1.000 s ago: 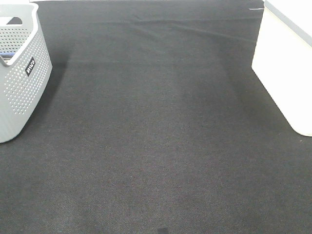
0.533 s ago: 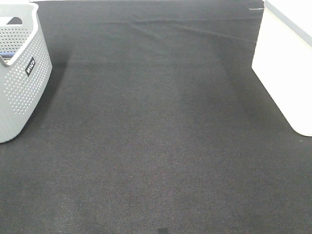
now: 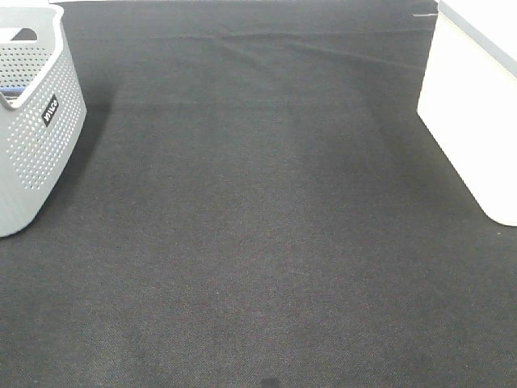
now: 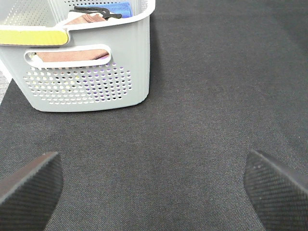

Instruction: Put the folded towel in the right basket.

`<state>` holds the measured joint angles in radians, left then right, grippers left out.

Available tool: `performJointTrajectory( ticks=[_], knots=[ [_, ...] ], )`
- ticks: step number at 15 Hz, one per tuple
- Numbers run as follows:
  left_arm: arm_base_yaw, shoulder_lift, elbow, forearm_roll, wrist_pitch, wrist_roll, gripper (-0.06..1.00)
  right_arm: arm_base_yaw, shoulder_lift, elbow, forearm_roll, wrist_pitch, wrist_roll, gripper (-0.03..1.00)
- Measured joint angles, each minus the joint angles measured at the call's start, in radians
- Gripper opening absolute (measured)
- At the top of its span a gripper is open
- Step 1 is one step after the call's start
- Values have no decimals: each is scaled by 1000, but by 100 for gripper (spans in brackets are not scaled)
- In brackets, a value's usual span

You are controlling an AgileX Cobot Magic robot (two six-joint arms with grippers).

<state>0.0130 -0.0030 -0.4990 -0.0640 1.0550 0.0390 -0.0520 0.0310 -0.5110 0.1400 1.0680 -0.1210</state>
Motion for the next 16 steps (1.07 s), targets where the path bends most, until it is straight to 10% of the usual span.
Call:
performJointTrajectory(
  ticks=[16],
  knots=[
    [0, 0, 0, 0, 0, 0, 97, 25, -38, 0, 31, 0, 0, 82]
  ],
)
